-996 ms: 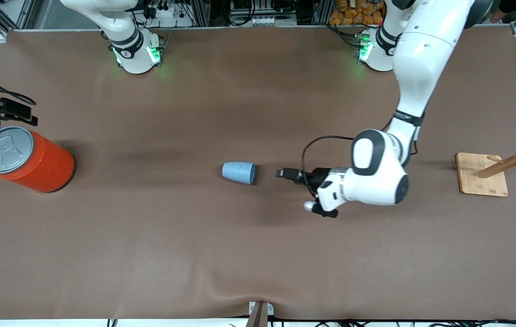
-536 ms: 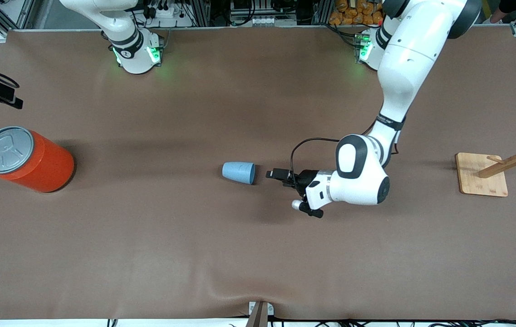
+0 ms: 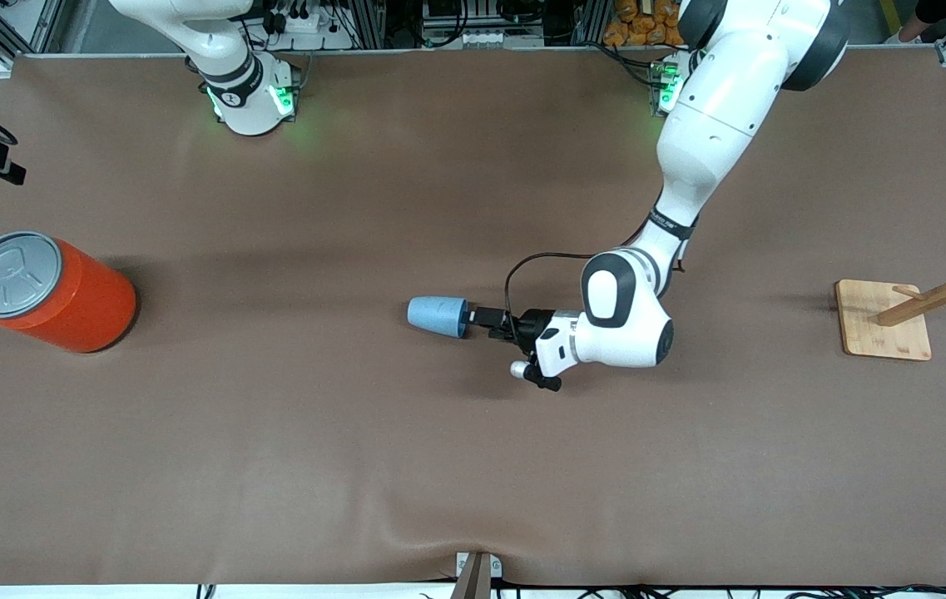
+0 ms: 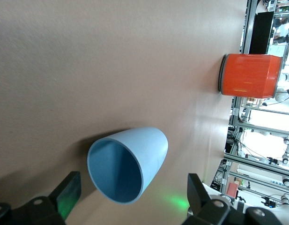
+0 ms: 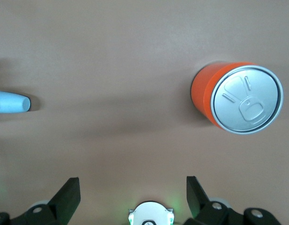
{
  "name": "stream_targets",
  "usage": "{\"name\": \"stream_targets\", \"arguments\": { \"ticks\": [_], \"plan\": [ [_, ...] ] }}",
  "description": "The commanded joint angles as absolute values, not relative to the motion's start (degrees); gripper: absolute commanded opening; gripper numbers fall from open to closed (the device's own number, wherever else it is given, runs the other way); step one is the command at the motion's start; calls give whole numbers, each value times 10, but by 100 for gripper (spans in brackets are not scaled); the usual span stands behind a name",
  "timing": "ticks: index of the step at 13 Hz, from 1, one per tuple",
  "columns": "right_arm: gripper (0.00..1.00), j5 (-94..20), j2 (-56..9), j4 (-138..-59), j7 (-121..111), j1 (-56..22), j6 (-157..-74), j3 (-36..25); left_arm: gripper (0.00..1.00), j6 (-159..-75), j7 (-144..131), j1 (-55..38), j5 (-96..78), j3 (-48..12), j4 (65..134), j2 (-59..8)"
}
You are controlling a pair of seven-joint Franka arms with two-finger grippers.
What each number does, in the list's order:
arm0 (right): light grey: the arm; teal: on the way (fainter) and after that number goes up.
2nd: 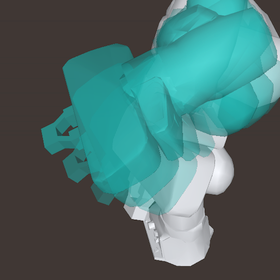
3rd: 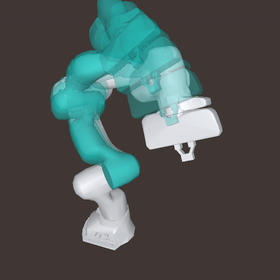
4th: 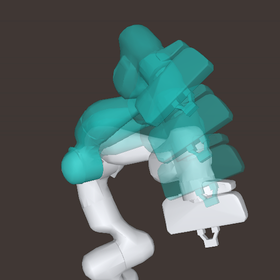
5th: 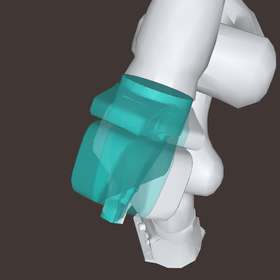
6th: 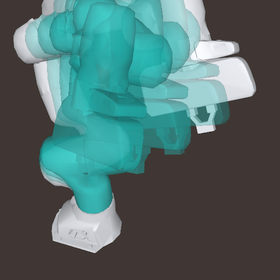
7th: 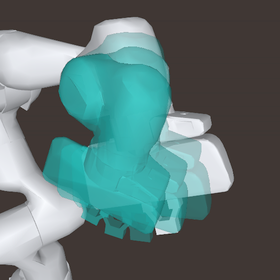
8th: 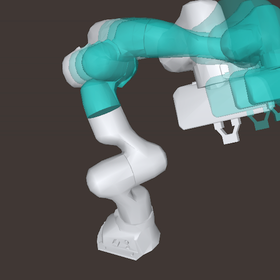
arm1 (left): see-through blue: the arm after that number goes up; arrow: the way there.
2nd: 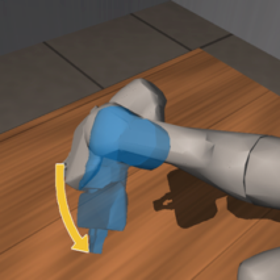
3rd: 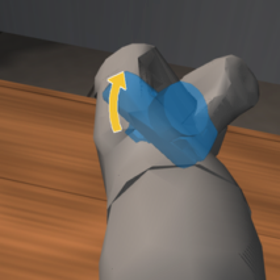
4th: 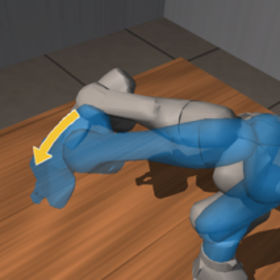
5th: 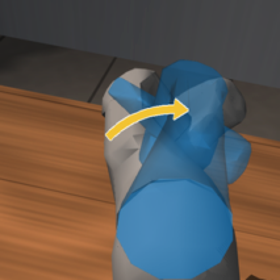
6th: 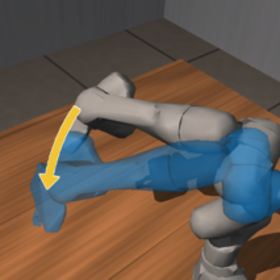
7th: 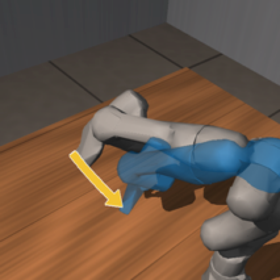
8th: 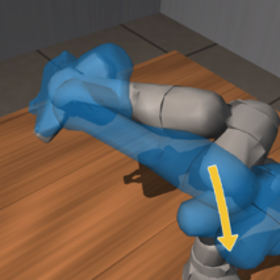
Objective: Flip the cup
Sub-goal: 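Move the left gripper to the open rim of the lying cup, then close the left gripper on the rim of the blue cup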
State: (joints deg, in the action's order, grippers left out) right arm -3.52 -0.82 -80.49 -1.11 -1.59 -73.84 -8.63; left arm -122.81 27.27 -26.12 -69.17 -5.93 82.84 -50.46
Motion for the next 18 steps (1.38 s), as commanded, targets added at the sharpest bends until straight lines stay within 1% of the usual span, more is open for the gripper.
{"name": "stream_targets", "arguments": {
  "ticks": [1,3,10,12,15,16,17,18],
  "plan": [
    [100,-30,2,-809,11,-9,-735,-75,100,-1248,284,-275,-712,-57,806,-521],
    [100,-5,-1,-806,12,-11,-735,-63,100,-1256,283,-283,-725,-57,799,-529],
    [100,-1,-2,-795,31,-11,-736,-63,100,-1262,304,-298,-768,-57,795,-541],
    [100,-13,-4,-793,34,-8,-736,-67,79,-1264,322,-310,-793,-57,795,-542],
    [100,-2,-3,-793,39,-11,-737,-63,60,-1264,325,-312,-795,-55,796,-543],
    [100,-7,-3,-793,38,-9,-737,-67,37,-1265,341,-312,-795,-55,798,-542],
    [100,-8,-4,-793,38,-9,-742,-66,10,-1265,355,-310,-797,-57,799,-541],
    [100,-7,-4,-793,39,-10,-743,-66,0,-1265,359,-309,-795,-55,799,-541]
  ]
}}
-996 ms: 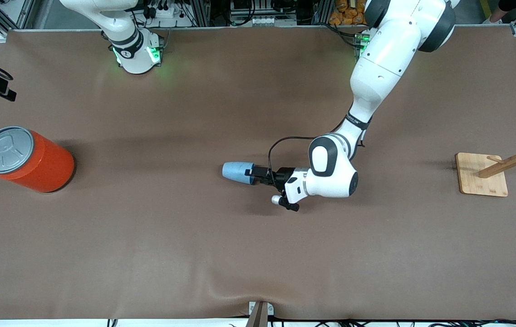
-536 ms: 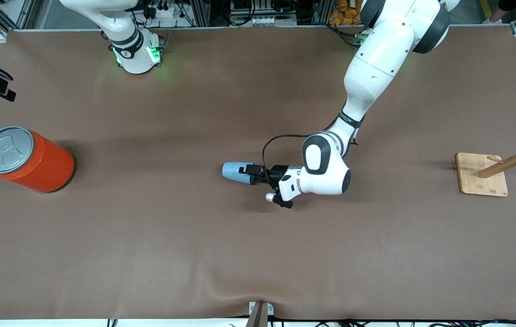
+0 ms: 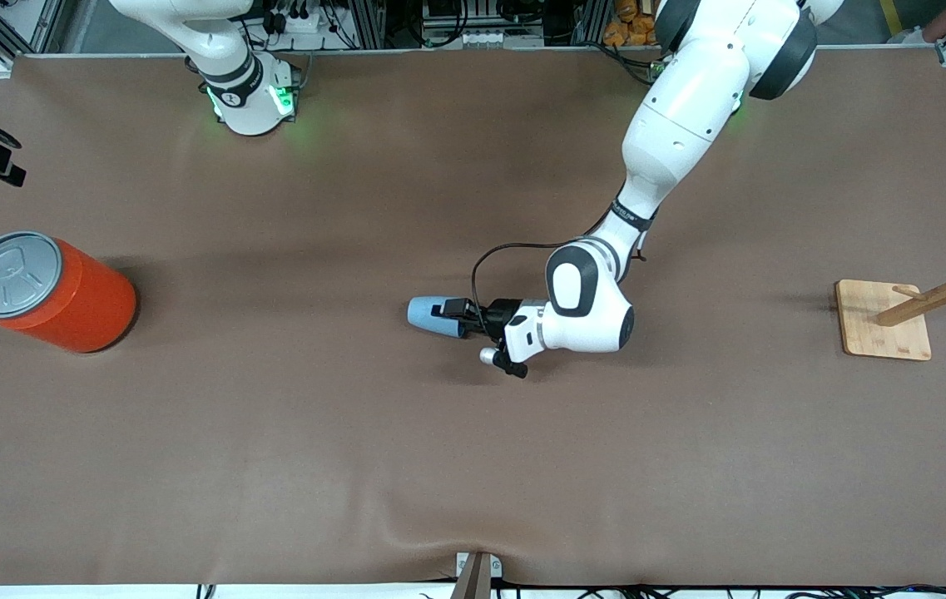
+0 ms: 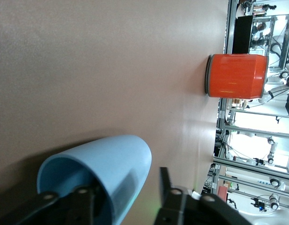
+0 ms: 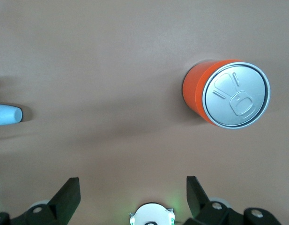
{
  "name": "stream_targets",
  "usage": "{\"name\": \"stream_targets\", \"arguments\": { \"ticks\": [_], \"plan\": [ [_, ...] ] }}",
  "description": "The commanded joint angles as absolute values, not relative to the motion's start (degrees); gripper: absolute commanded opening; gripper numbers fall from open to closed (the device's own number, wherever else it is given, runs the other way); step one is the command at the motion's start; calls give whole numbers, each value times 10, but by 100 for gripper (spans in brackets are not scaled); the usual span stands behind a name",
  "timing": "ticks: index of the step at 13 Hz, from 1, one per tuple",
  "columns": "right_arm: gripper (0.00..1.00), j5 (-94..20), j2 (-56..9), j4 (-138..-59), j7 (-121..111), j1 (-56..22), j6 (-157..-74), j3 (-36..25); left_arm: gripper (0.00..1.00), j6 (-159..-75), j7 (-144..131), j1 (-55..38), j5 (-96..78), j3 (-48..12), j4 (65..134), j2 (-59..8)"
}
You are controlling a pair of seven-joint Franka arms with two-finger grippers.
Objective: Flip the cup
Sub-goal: 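Close the left gripper on the rim of the blue cup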
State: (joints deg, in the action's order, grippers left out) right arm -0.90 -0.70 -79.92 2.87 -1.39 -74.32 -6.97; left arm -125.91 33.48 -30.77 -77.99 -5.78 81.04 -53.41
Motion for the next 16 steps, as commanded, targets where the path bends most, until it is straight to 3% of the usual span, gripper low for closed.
{"name": "stream_targets", "arguments": {
  "ticks": [1,10,16],
  "plan": [
    [100,-4,-4,-793,40,-11,-748,-66,0,-1265,359,-310,-794,-55,799,-541],
    [100,-7,-8,-793,40,-10,-752,-65,0,-1262,223,-306,-772,-51,798,-477],
    [100,-7,-8,-793,40,-9,-751,-66,0,-1261,73,-285,-587,-49,801,-390]
  ]
}}
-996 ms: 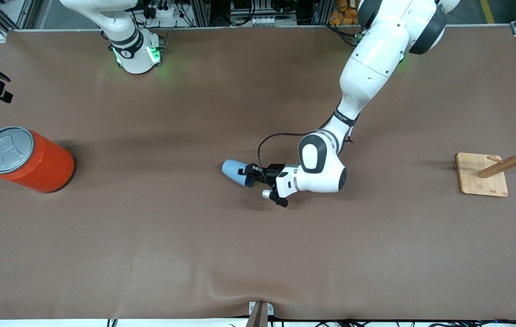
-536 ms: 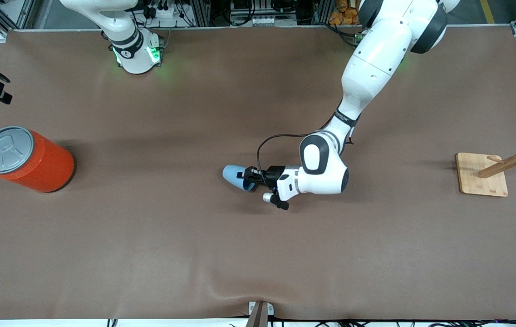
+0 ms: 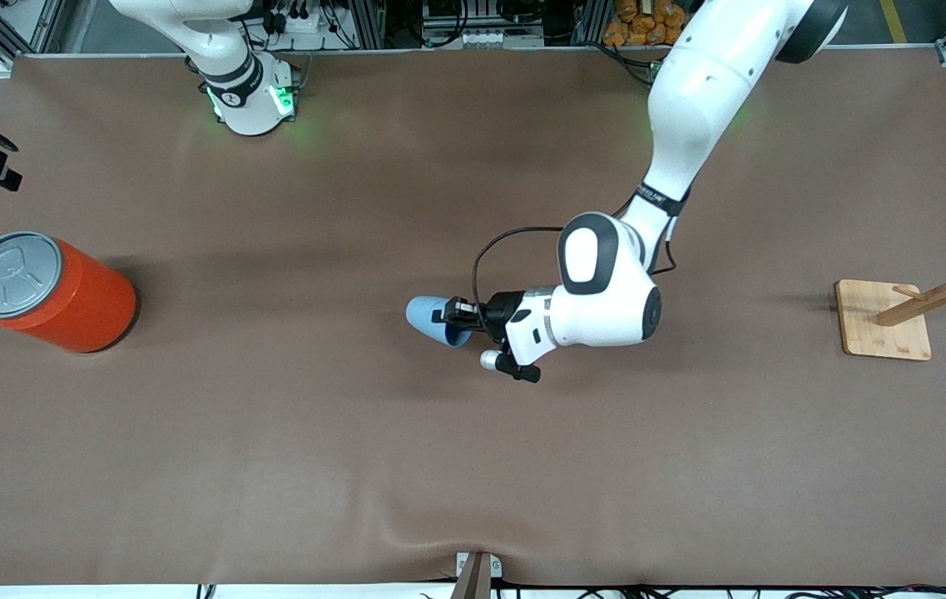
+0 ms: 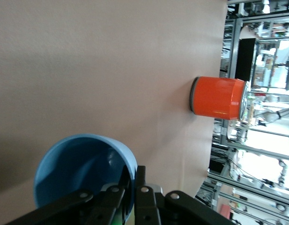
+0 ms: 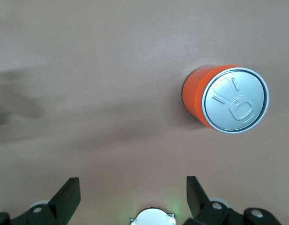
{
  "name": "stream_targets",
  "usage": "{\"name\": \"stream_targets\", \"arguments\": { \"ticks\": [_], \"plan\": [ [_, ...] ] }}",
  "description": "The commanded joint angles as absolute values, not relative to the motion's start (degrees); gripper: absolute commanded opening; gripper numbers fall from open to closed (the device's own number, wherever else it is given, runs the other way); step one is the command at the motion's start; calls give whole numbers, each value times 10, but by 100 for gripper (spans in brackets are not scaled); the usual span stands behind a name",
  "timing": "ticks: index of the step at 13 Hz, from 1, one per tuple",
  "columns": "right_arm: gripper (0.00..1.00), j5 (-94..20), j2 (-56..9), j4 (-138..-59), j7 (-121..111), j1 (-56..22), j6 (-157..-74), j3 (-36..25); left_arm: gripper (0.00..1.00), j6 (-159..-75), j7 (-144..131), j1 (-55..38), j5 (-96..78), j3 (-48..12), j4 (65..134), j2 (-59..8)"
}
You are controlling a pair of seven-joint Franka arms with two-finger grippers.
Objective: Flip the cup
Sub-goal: 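Lift the cup with the left gripper and rotate it upright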
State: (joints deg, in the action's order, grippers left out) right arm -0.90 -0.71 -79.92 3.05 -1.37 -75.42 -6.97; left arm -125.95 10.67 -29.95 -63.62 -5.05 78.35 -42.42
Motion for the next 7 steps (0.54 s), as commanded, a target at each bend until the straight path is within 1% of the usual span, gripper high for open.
{"name": "stream_targets", "arguments": {
  "ticks": [1,2,4,7],
  "plan": [
    [100,-7,-8,-793,40,-9,-752,-66,0,-1259,63,-270,-558,-50,803,-379],
    [100,-8,-8,-793,40,-9,-751,-66,0,-1250,62,-253,-540,-51,811,-363],
    [100,-8,-8,-793,40,-9,-751,-66,0,-1230,63,-229,-505,-50,849,-328],
    [100,-7,-8,-793,40,-10,-751,-65,0,-1219,59,-205,-370,-49,906,-267]
  ]
}}
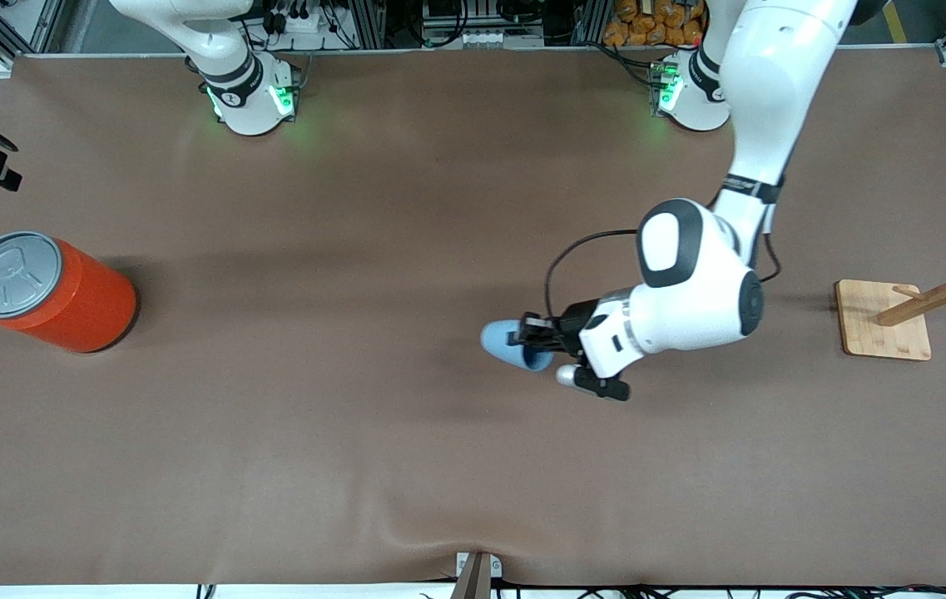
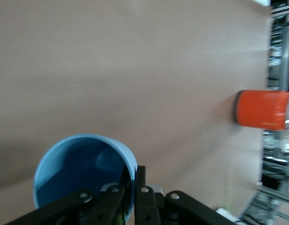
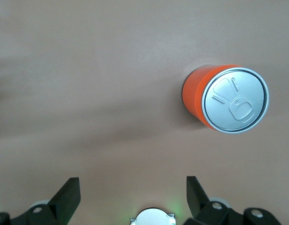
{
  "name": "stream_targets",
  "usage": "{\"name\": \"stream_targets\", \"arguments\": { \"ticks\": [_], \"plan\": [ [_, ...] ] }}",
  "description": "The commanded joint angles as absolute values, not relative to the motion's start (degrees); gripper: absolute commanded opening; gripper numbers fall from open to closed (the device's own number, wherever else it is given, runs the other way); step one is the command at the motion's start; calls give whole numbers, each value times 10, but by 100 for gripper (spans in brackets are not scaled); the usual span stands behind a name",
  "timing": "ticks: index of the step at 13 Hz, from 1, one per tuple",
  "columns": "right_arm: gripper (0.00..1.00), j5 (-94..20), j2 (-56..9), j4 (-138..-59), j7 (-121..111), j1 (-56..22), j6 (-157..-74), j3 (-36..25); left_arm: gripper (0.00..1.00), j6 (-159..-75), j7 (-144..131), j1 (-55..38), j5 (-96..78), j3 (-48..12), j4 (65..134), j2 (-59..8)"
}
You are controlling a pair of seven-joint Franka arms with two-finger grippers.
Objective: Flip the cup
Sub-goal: 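Lift the cup with the left gripper and rotate it upright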
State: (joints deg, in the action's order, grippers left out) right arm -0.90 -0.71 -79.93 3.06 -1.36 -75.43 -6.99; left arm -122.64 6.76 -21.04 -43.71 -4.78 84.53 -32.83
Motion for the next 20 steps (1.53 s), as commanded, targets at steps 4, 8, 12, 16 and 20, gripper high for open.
{"name": "stream_targets", "arguments": {
  "ticks": [4,8,12,16,20],
  "plan": [
    [100,-7,-8,-793,40,-10,-751,-65,0,-1152,-15,-173,-191,-48,950,-190],
    [100,-6,-8,-792,40,-8,-751,-66,0,-1163,-26,-131,-57,-50,1052,-118],
    [100,-5,-8,-792,40,-8,-751,-66,0,-1294,-28,-95,47,-54,1199,-47],
    [100,-4,-7,-792,40,-8,-751,-66,0,-1444,-29,-71,47,-54,1318,-39],
    [100,-4,-8,-792,40,-9,-751,-66,0,-1482,-41,-44,47,-55,1342,-72]
  ]
}}
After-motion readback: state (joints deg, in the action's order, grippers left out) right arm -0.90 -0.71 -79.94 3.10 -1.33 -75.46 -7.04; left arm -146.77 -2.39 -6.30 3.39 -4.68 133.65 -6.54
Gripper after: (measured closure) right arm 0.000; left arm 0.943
